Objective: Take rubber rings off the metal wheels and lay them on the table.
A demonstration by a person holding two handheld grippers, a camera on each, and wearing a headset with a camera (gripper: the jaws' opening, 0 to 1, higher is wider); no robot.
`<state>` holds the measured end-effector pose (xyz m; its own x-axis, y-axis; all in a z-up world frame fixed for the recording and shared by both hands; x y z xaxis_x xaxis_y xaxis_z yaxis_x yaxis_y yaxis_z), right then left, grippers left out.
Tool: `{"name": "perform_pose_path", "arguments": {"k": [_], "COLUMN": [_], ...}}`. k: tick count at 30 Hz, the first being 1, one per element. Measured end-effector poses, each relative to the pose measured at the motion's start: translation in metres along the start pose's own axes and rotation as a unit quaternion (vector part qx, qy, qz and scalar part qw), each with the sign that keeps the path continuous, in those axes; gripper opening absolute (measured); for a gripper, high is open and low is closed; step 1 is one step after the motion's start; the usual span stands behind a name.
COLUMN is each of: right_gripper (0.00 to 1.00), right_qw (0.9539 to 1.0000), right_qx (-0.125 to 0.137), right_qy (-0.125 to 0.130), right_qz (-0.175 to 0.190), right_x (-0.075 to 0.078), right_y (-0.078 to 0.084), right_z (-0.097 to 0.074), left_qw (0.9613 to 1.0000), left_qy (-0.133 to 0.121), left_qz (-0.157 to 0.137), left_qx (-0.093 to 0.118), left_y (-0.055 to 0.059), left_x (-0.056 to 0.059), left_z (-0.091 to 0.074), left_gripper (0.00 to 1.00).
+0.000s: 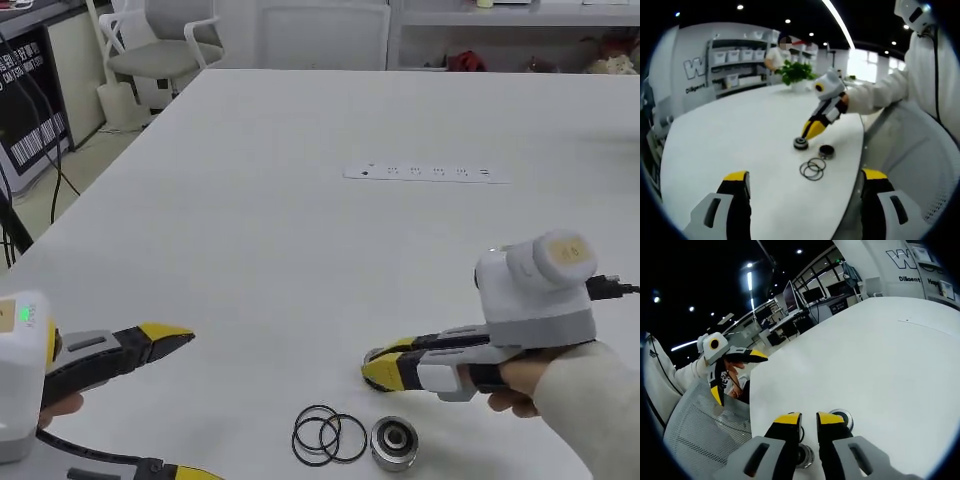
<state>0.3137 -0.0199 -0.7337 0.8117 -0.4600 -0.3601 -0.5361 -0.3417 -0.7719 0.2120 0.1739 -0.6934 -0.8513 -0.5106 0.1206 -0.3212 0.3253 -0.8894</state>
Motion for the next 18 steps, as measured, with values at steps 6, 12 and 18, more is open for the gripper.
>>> {"name": "perform_pose_path", "arguments": {"k": [6,12,18], "right_gripper": [0.15,0.20,0.24], "right_qw": [0.9998,0.9993,0.9987], "right_qx": [0.016,0.018,0.006], "right_qy": [0.014,0.032,0.043], "right_qz": [-0.003,-0.012,-0.025], "right_x": [0.008,0.016,0.024], "right_y": [-0.004,-0.001,0.009], "right_z": [-0.007,-0.013,-0.015], "left_qw": [1.0000,0.9999,0.9994], "left_qy": [-0.002,-0.002,0.002], "left_qz": [0.004,0.014,0.032], "left_qx": [0.001,-0.002,-0.009], "left_y": [-0.003,-0.010,-0.018], "left_x": [-0.001,-0.002,-0.003], "left_z": [-0.001,0.000,0.003], "left_gripper": [0.93,0.92,0.92]}}
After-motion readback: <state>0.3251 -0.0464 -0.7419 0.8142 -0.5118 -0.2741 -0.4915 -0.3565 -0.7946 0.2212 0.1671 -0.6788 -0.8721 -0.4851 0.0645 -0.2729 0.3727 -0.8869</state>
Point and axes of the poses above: the centre of the closed fingertips' face, and the gripper's own axes: z roughly forward along the fingers, x roughly to its right, y roughly out of its underside, the point moved 6 cm from there along -z, roughly backward along the fingers, and after that the axes turned 7 degrees about y, right-handed, at the moved point
